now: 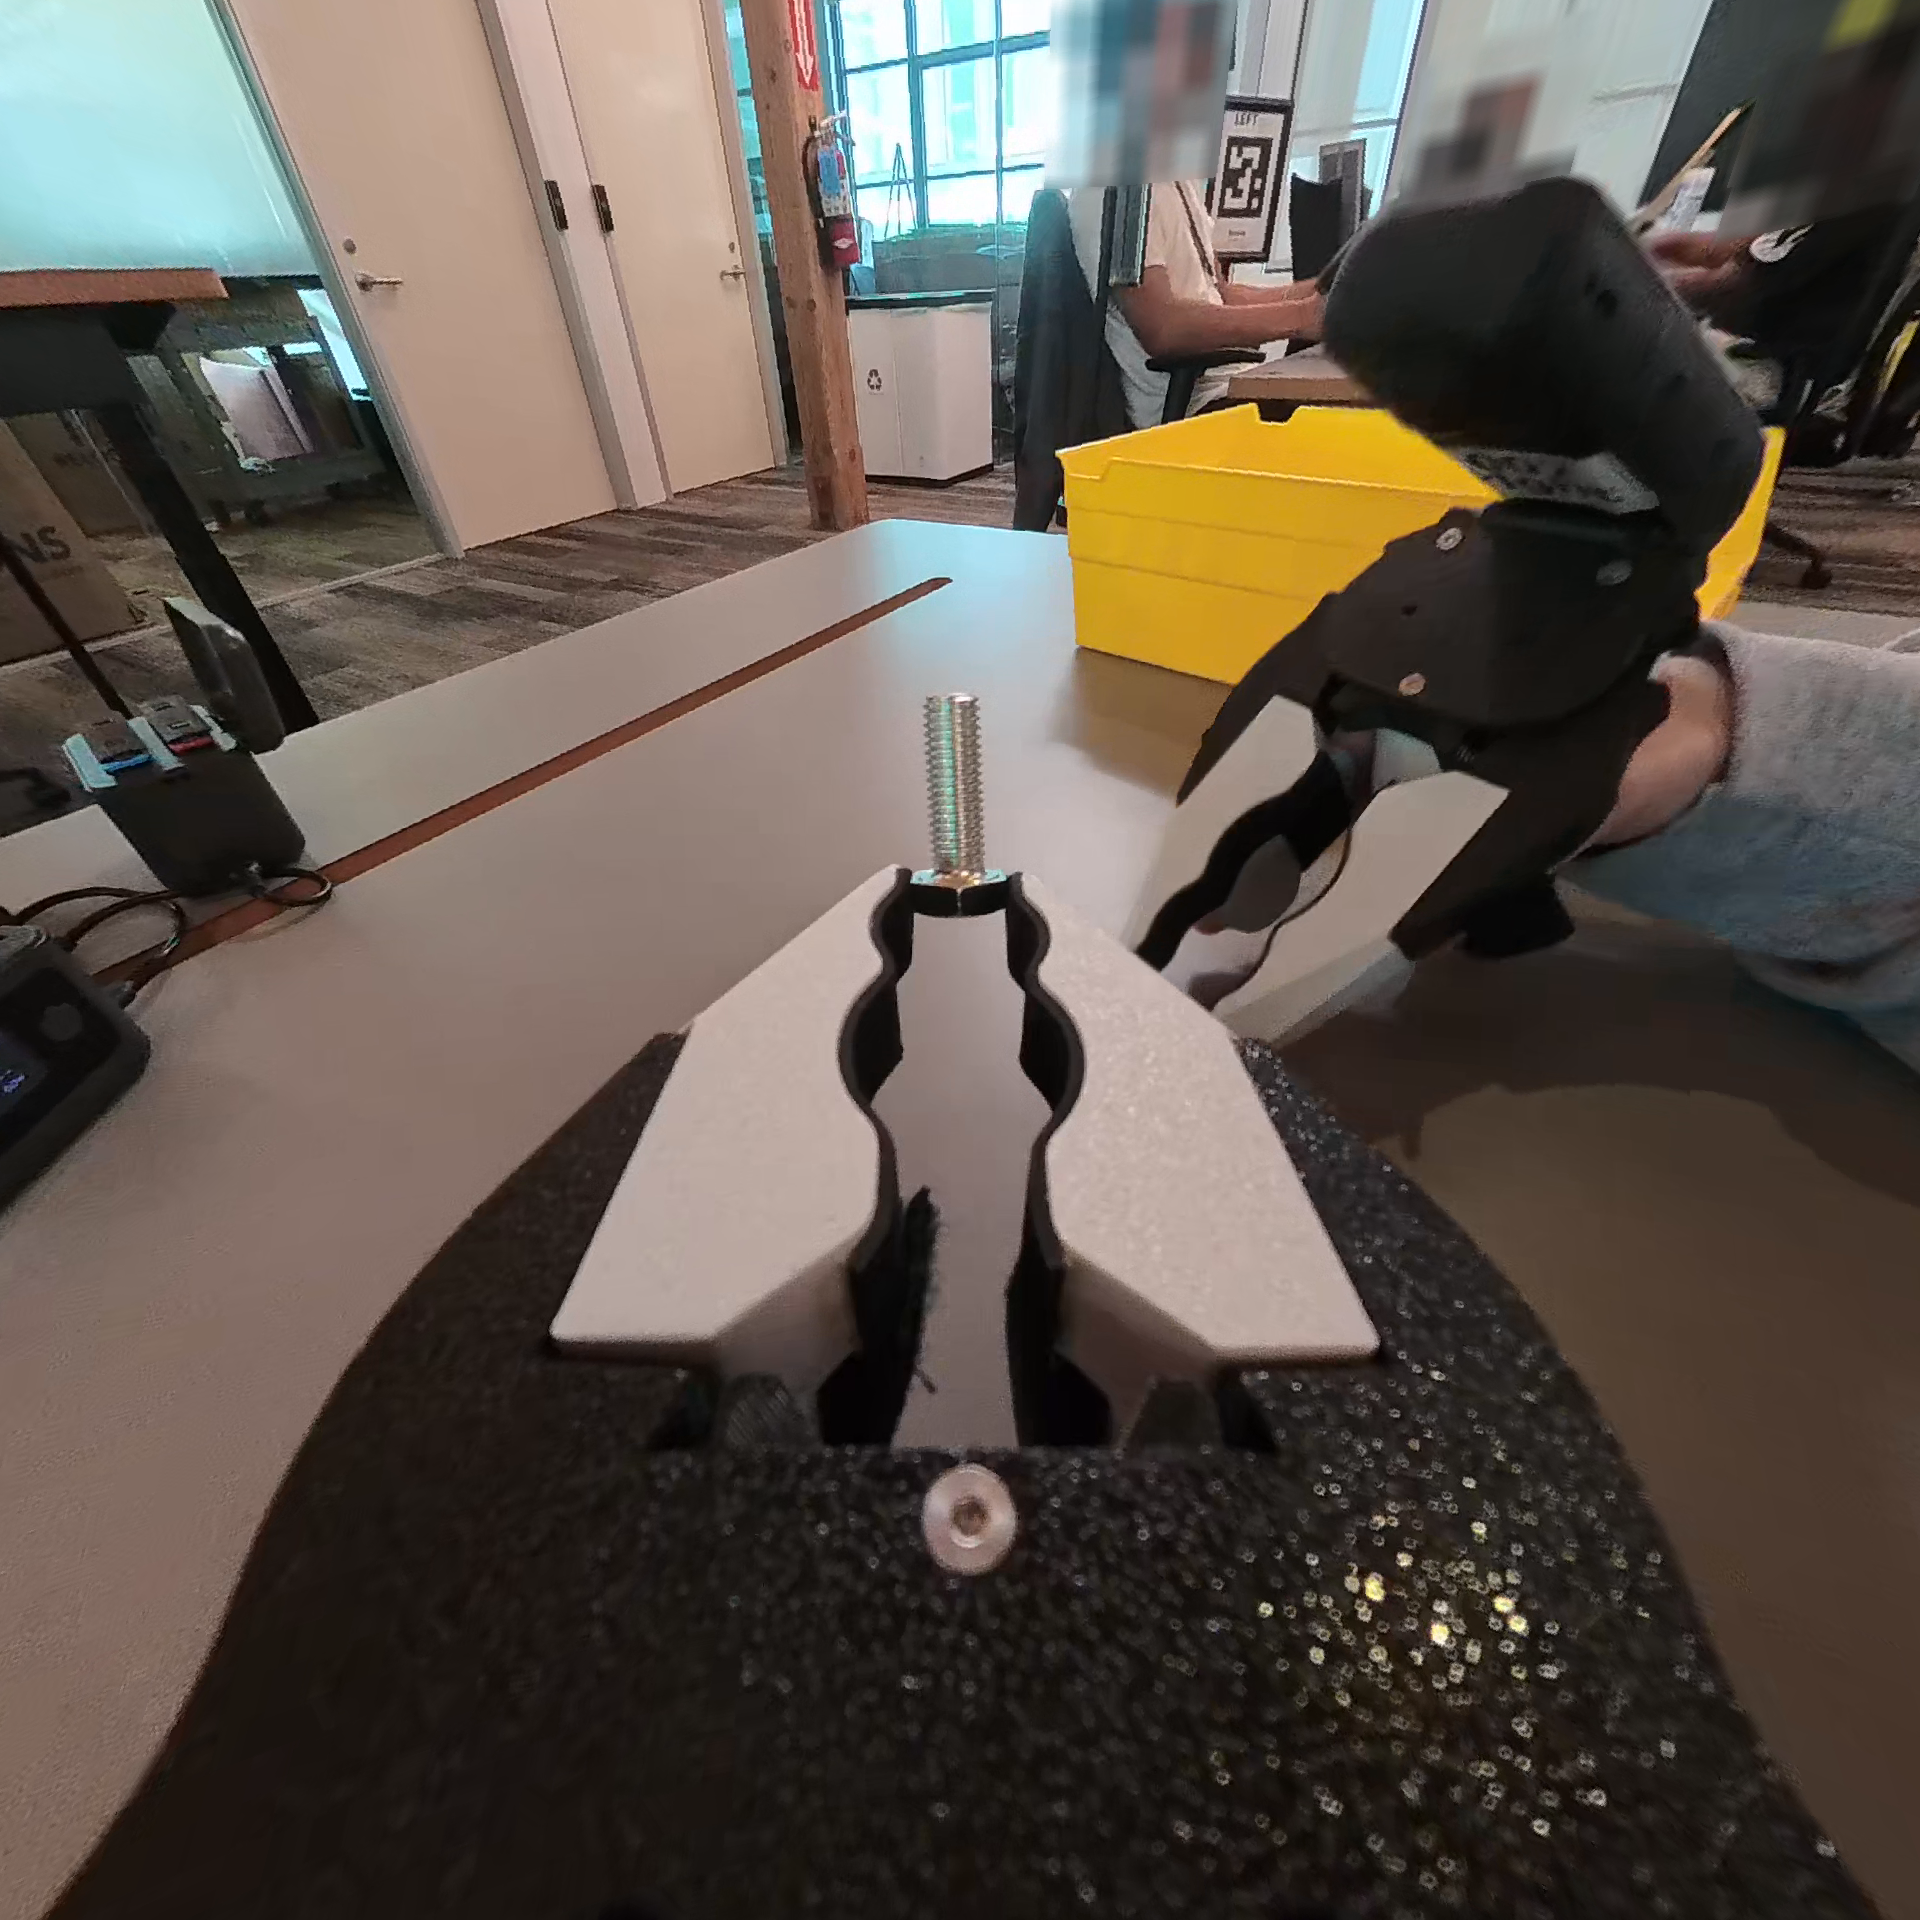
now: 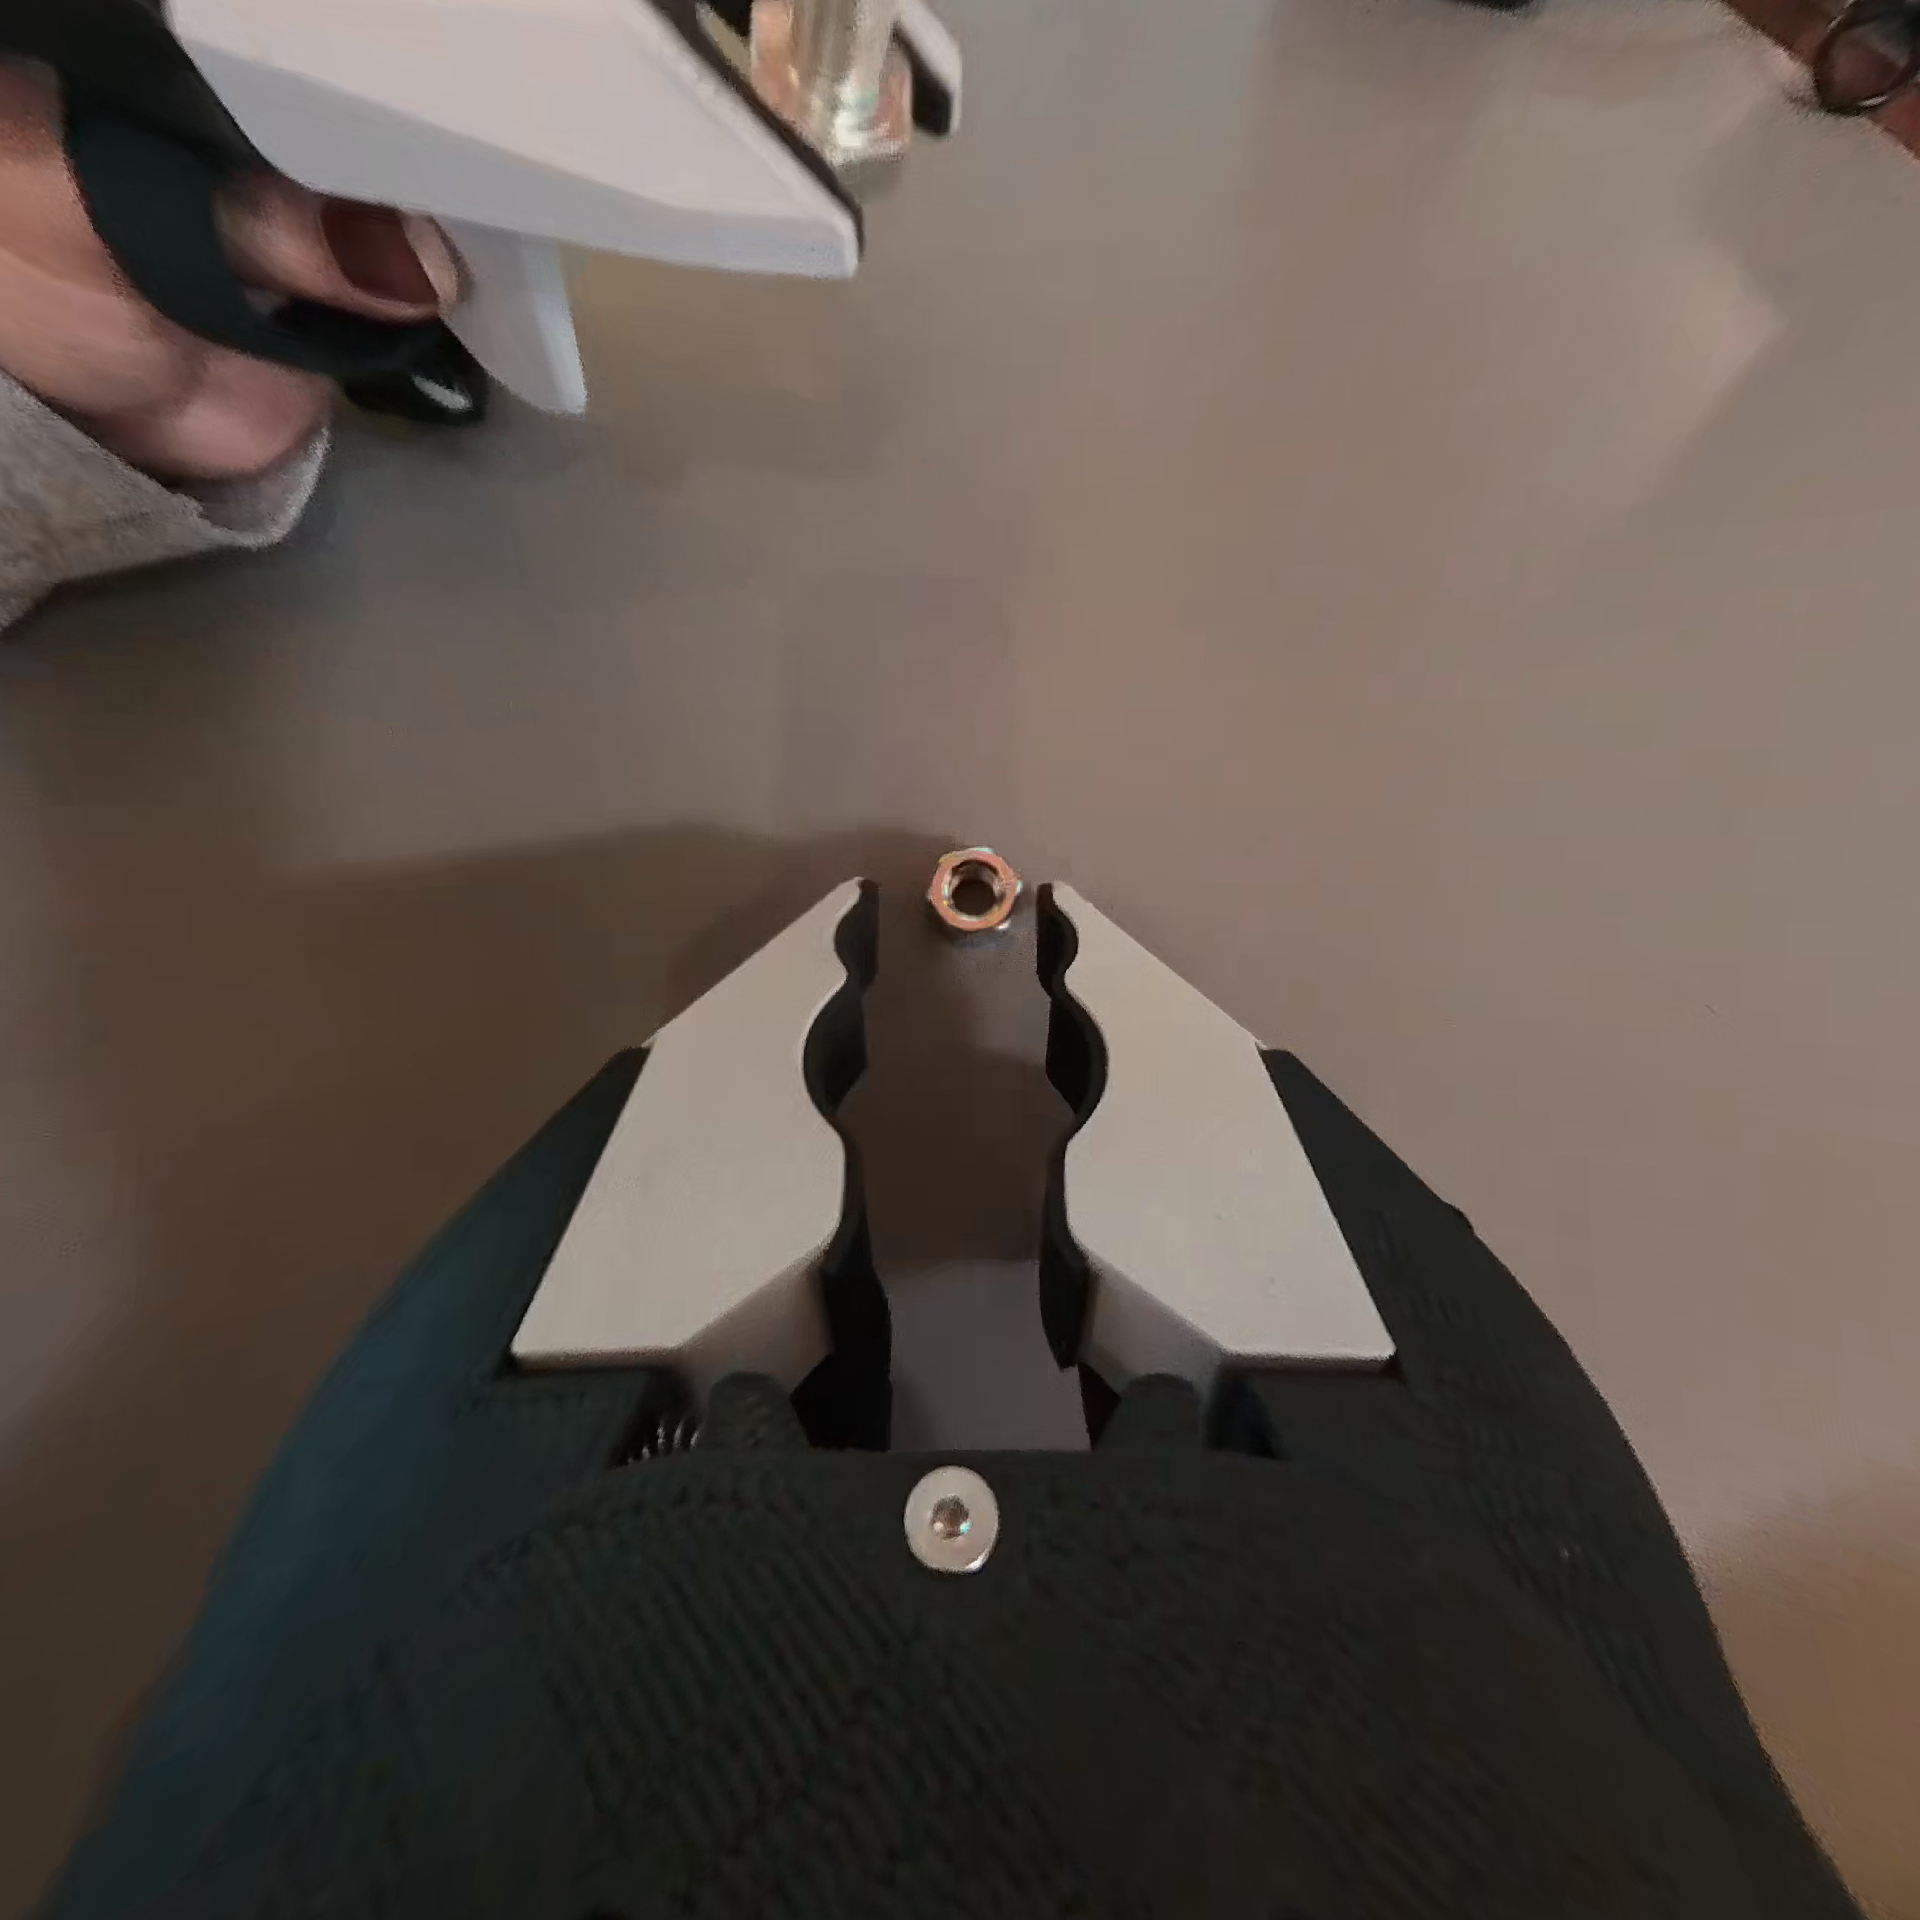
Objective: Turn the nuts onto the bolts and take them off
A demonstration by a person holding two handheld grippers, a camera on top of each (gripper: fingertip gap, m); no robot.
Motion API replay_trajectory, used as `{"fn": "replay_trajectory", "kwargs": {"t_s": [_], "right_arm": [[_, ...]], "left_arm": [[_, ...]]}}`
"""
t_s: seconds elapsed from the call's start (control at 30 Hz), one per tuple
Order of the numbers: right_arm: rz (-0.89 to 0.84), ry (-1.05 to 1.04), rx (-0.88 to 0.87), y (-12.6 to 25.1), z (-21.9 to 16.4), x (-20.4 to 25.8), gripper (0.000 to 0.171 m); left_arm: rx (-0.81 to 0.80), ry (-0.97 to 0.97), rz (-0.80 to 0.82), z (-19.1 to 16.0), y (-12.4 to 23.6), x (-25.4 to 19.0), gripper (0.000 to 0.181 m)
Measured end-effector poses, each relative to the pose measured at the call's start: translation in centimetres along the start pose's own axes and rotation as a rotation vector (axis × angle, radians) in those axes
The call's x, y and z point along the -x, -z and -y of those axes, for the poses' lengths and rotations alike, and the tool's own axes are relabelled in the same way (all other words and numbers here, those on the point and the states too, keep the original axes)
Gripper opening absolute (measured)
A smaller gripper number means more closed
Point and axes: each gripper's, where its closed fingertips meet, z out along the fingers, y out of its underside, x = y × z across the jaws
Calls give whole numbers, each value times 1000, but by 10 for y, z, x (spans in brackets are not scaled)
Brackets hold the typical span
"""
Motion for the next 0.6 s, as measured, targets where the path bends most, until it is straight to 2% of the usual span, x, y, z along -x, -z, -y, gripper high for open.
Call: {"fn": "replay_trajectory", "kwargs": {"t_s": [0.03, 0.07, 0.13, 0.23, 0.33, 0.4, 0.6], "right_arm": [[-20, 14, 6, -2, 0, -2, 25], [-26, 26, 6, -3, 1, -2, 17], [-21, 49, -19, 2, 8, -1, 17], [-8, 79, -282, 33, 50, 3, 17], [61, 99, -507, 69, 78, 12, 16], [117, 100, -530, 77, 77, 17, 16], [211, 141, -428, 68, 60, 30, 16]], "left_arm": [[1, -1, -2, 0, 0, 0, 15], [3, -2, -3, 0, -1, -1, 16], [4, -4, -13, -1, -1, -2, 15], [8, -16, -66, -1, -2, -10, 15], [116, -105, -131, -16, -5, -21, 15], [161, -139, -198, -24, -6, -33, 16], [177, -174, -380, -29, -3, -64, 16]]}}
